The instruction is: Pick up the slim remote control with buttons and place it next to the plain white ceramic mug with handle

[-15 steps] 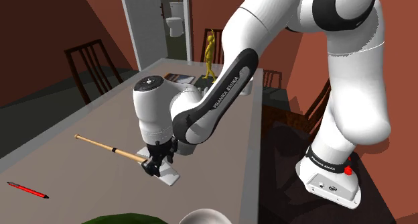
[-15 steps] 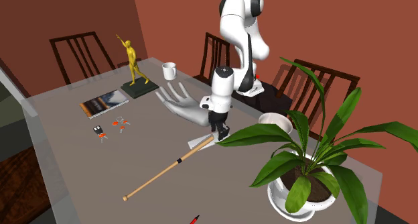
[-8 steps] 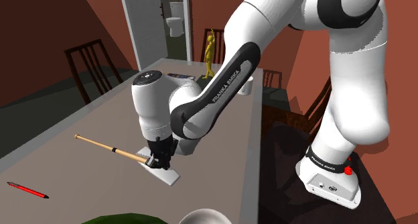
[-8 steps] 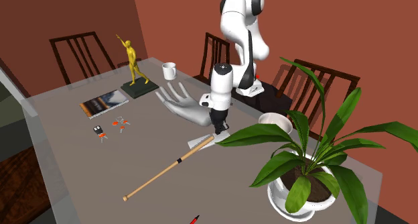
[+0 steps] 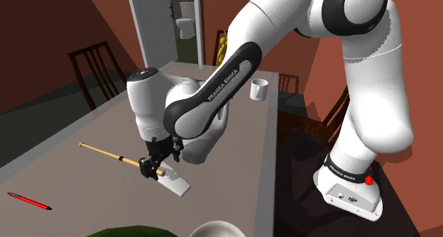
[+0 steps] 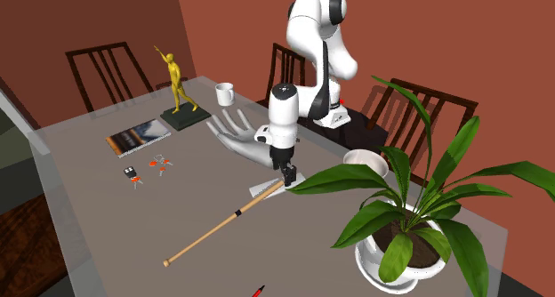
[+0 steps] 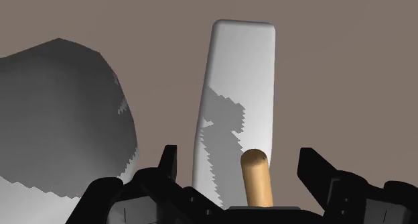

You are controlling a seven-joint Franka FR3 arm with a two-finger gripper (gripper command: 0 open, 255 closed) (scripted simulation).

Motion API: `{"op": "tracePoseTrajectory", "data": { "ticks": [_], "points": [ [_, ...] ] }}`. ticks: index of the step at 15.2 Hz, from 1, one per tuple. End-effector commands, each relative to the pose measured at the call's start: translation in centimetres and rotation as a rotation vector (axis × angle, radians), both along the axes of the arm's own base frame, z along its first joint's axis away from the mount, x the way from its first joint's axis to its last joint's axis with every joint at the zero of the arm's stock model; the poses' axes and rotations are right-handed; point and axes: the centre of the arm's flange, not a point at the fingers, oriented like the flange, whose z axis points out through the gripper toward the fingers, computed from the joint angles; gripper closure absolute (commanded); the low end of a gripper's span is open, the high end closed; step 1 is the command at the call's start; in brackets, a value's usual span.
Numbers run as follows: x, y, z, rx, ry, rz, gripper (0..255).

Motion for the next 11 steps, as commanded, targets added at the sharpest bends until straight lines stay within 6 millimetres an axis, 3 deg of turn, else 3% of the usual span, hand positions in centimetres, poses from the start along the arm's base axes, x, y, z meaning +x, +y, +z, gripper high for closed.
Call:
{"op": "tracePoseTrajectory", "data": {
  "ticks": [1,7,11],
  "points": [
    [1.0,0.2,-0.5,0.003,0.004,-0.022,0],
    [1.0,0.2,-3.7,0.003,0.004,-0.022,0],
    [1.0,0.2,-4.0,0.003,0.004,-0.022,0]
  ]
}}
